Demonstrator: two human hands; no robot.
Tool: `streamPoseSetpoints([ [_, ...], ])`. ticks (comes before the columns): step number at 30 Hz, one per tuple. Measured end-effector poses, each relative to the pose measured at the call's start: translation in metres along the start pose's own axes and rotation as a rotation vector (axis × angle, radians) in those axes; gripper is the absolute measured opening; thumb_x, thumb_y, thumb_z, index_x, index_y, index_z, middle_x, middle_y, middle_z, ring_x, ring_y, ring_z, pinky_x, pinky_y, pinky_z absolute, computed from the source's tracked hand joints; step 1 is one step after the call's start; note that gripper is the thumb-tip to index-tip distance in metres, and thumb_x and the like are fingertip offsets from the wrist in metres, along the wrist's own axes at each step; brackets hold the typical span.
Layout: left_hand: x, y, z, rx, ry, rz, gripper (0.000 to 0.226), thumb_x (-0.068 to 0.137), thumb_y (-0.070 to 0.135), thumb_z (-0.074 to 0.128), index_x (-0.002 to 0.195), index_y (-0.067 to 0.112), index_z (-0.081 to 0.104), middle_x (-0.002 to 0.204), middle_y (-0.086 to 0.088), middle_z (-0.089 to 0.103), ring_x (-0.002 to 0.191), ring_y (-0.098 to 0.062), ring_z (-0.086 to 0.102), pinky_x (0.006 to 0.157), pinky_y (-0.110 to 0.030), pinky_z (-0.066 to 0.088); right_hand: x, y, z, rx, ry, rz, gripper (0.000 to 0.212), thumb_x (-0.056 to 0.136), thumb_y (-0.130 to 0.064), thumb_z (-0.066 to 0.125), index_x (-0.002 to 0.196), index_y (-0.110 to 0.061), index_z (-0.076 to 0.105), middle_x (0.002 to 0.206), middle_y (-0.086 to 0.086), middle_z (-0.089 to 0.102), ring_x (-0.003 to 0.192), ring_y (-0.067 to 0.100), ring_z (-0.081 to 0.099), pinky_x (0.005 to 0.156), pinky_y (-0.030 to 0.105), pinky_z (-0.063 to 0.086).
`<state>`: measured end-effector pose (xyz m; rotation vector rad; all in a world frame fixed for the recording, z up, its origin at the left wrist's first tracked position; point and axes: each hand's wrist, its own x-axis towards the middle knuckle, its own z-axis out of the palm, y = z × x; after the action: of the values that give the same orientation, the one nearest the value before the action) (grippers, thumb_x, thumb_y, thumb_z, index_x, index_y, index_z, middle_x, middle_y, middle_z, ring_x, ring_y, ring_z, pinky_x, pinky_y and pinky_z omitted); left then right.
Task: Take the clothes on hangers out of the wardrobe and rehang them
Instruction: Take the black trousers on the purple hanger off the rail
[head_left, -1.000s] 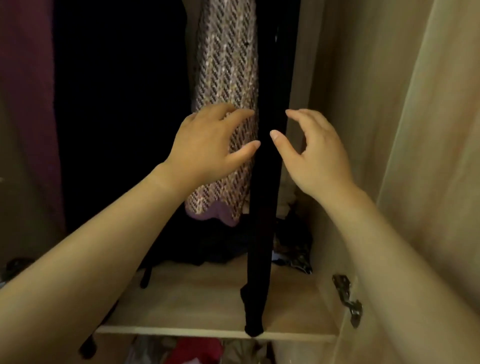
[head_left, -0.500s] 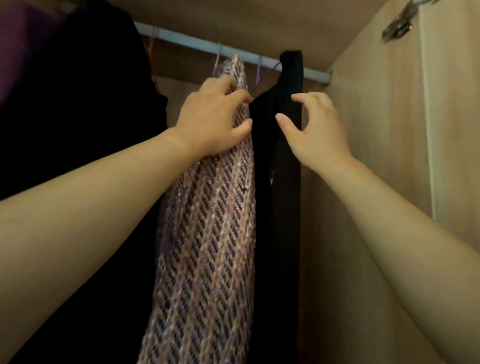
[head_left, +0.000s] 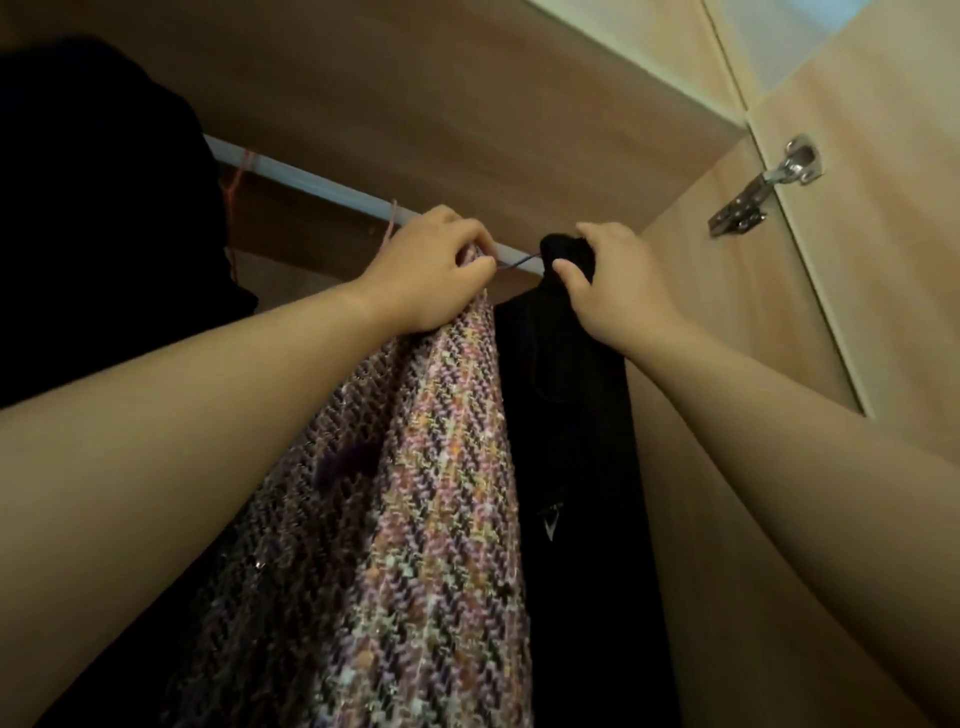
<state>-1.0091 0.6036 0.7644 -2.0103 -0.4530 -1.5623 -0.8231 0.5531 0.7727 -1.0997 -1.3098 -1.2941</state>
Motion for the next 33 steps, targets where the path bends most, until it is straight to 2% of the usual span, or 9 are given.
streamPoseSetpoints([
  [5,0.003,-0.015,0.026,-0.120,-0.056,-0.022,0.028,0.094,0.042,0.046,0.117,0.028,0.054,0.124,0.000,0.047,0.119,-0.018,0.042,0.100,-0.034,0.034,0.002,0.036,0.009,-0.006,0.002,0.043,0.032,0.094,-0.029,0.050,0.118,-0.008,0.055,0.118,0.011,0.056,0.108,0.026,0.051,0.083,0.029,0.037],
  [8,0.005,-0.022,0.033,-0.085,-0.081,-0.011,0.027,0.090,0.049,0.048,0.110,0.032,0.052,0.118,0.002,0.048,0.116,-0.017,0.042,0.101,-0.037,0.034,0.021,0.044,0.014,-0.086,-0.075,0.092,0.028,0.092,-0.034,0.053,0.106,-0.009,0.055,0.106,0.010,0.059,0.093,0.025,0.053,0.069,0.030,0.037],
  [12,-0.003,-0.033,0.043,-0.013,-0.027,0.053,0.039,0.078,0.064,0.037,0.104,0.036,0.047,0.108,0.010,0.046,0.108,-0.010,0.041,0.096,-0.033,0.036,0.041,0.042,0.028,-0.226,-0.173,0.006,0.033,0.092,-0.034,0.052,0.109,-0.006,0.054,0.109,0.015,0.059,0.098,0.032,0.055,0.072,0.035,0.043],
  [15,-0.012,-0.041,0.043,0.003,0.010,0.070,0.042,0.075,0.065,0.031,0.103,0.038,0.047,0.107,0.013,0.045,0.108,-0.008,0.040,0.094,-0.030,0.034,0.045,0.041,0.037,-0.278,-0.199,0.005,0.032,0.093,-0.036,0.051,0.104,-0.008,0.060,0.104,0.013,0.062,0.094,0.031,0.057,0.068,0.034,0.042],
  [22,-0.016,-0.047,0.054,-0.006,-0.018,0.085,0.055,0.080,0.068,0.022,0.107,0.032,0.053,0.107,0.011,0.047,0.109,-0.010,0.039,0.092,-0.030,0.035,0.041,0.038,0.054,-0.111,-0.181,0.077,0.019,0.088,-0.030,0.060,0.091,-0.011,0.064,0.096,0.011,0.066,0.094,0.030,0.059,0.068,0.027,0.038],
  [28,-0.019,-0.053,0.058,-0.057,0.032,0.065,0.046,0.080,0.066,0.025,0.104,0.038,0.053,0.106,0.018,0.045,0.111,-0.006,0.038,0.093,-0.039,0.041,0.037,0.044,0.065,0.077,-0.102,0.143,0.013,0.085,-0.023,0.065,0.095,-0.017,0.070,0.099,0.004,0.069,0.098,0.022,0.060,0.078,0.027,0.046],
  [33,-0.021,-0.056,0.057,-0.120,0.052,0.070,0.043,0.078,0.065,0.029,0.101,0.039,0.054,0.106,0.020,0.046,0.112,-0.003,0.039,0.096,-0.036,0.039,0.035,0.039,0.056,0.095,-0.064,0.143,0.022,0.082,-0.023,0.070,0.103,-0.016,0.071,0.106,0.002,0.068,0.102,0.017,0.060,0.079,0.021,0.040],
])
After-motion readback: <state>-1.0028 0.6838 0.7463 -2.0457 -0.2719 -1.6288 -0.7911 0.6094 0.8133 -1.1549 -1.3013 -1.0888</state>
